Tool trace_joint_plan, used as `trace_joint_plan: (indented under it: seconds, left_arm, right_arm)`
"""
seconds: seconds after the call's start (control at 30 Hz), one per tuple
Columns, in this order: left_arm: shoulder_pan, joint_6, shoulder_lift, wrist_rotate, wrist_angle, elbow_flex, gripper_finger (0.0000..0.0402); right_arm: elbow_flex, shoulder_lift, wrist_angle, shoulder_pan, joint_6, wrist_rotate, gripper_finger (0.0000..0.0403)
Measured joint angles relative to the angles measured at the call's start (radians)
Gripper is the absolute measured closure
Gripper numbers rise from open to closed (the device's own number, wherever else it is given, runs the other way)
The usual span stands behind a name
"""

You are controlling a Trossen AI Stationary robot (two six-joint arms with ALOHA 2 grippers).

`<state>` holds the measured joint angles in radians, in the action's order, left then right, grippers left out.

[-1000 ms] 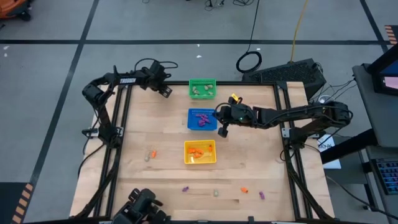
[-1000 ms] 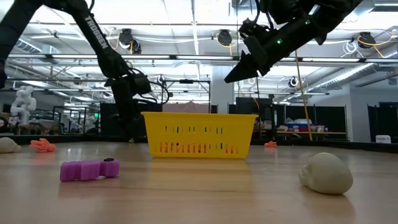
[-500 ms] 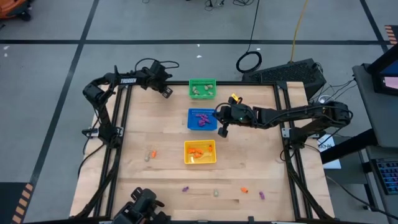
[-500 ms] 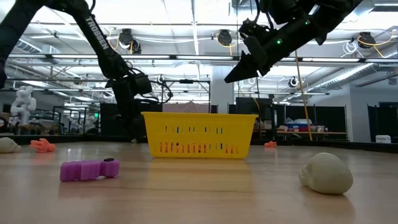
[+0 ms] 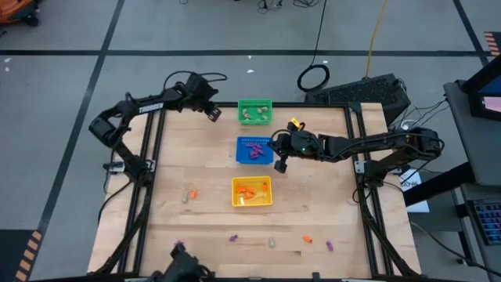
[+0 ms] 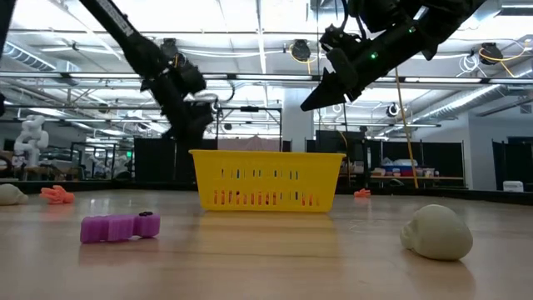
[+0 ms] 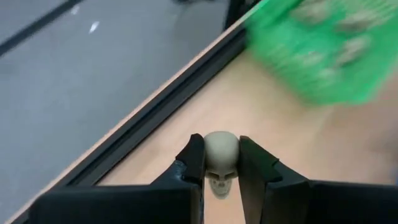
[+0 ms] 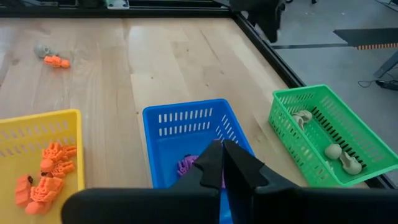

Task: Sort Halloween decoration
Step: Put the white skull toy into the green bin

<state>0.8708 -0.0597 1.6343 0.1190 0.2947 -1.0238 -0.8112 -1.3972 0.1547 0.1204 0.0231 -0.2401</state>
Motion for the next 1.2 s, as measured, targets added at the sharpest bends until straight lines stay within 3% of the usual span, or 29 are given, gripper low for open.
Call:
trace_joint_plan:
  seconds: [0.2, 0.37, 0.87, 1.13, 1.2]
  left_arm:
    - [-0.146, 0.036, -0.010, 0.003, 0.001, -0.080, 0.0356]
    - [-0.215, 0.053, 0.068, 0.001, 0.003, -0.202, 0.0356]
    - [-0.227, 0.035, 0.458, 0.004, 0.130, -0.549, 0.0356]
    - [-0.224, -0.003, 0.489, 0.008, 0.158, -0.565, 0.0356]
    - [-0.224, -0.009, 0.487, 0.008, 0.156, -0.565, 0.0340]
  right_arm:
    - [0.000, 0.000, 0.016, 0.000, 0.000, 0.000, 0.0403]
    - [0.000, 0.000, 0.030, 0.000, -0.003, 0.001, 0.0403]
    - [0.000, 0.000, 0.029, 0.000, -0.003, 0.005, 0.0403]
    - [0.000, 0.000, 0.028, 0.000, -0.003, 0.005, 0.0403]
    - [0.000, 0.000, 0.029, 0.000, -0.003, 0.005, 0.0403]
